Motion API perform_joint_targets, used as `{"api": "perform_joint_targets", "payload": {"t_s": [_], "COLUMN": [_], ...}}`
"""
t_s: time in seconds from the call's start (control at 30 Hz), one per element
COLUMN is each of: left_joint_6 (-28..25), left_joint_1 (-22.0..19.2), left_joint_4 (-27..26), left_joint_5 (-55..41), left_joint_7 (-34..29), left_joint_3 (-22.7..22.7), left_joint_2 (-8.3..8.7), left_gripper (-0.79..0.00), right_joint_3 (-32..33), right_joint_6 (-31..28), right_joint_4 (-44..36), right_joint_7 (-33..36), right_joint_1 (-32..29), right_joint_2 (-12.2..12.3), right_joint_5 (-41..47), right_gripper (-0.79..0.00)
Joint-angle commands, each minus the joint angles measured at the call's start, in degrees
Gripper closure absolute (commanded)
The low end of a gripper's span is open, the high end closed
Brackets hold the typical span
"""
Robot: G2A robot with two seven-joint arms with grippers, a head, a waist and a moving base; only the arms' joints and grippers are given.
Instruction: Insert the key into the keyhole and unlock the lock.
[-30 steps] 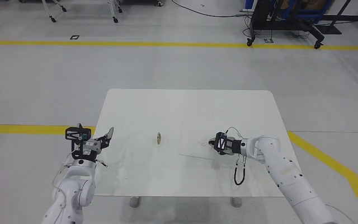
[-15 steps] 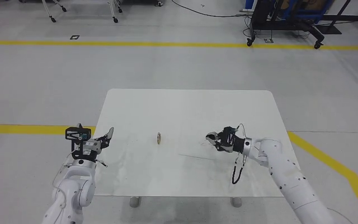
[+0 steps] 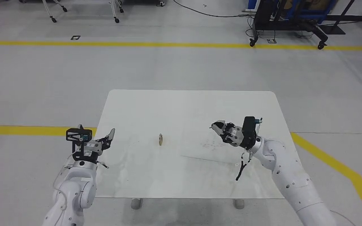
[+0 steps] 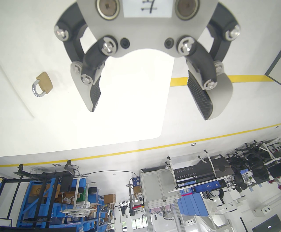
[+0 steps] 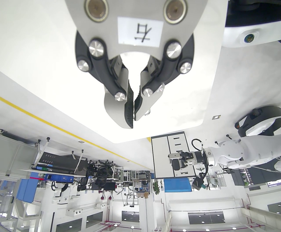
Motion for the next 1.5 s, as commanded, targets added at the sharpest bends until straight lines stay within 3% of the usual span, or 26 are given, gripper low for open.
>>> {"api": "perform_joint_targets", "payload": {"t_s": [0.0,0.07,0.13,0.23,0.37,0.57,0.93,1.03,1.27,1.47], "left_joint_6": [2.3,3.3,0.1,-10.4,-13.6,-10.1,-10.1,-14.4,-24.6,-32.9], "left_joint_1": [1.5,3.0,3.4,1.3,-5.7,-14.5,-14.5,-15.1,-19.8,-21.0], "left_joint_4": [-0.7,-2.0,-2.8,-2.0,0.6,4.5,4.5,4.9,14.8,16.7], "left_joint_5": [5.0,-0.6,-10.1,-40.0,-57.1,-68.1,-68.1,-65.1,-82.2,-91.5], "left_joint_7": [3.1,4.1,2.0,-12.0,-27.9,-38.4,-38.4,-39.3,-43.6,-47.7], "left_joint_3": [-1.2,-1.7,-1.3,0.7,3.6,10.2,10.2,12.4,16.6,17.8], "left_joint_2": [0.07,-0.32,-0.69,-1.29,-1.29,-1.88,-1.88,-1.82,-2.71,-2.89], "left_gripper": [-0.785,-0.785,-0.785,-0.785,-0.785,-0.785,-0.785,-0.785,-0.785,-0.785], "right_joint_3": [0.0,0.0,0.0,0.0,0.0,0.0,0.0,-0.6,-8.9,-17.2], "right_joint_6": [0.0,0.0,0.0,0.0,0.0,0.0,0.0,0.7,-2.6,-2.6], "right_joint_4": [0.0,0.0,0.0,0.0,0.0,0.0,0.0,-0.2,2.7,5.6], "right_joint_7": [0.0,0.0,0.0,0.0,0.0,0.0,0.0,0.8,1.6,13.5], "right_joint_1": [0.0,0.0,0.0,0.0,0.0,0.0,0.0,-0.4,1.7,5.2], "right_joint_2": [0.0,0.0,0.0,0.0,0.0,0.0,0.0,-0.2,-2.1,-2.6], "right_joint_5": [0.0,0.0,0.0,0.0,0.0,0.0,0.0,0.9,18.1,44.6], "right_gripper": [0.0,0.0,0.0,0.0,0.0,0.0,0.0,0.0,0.0,0.0]}}
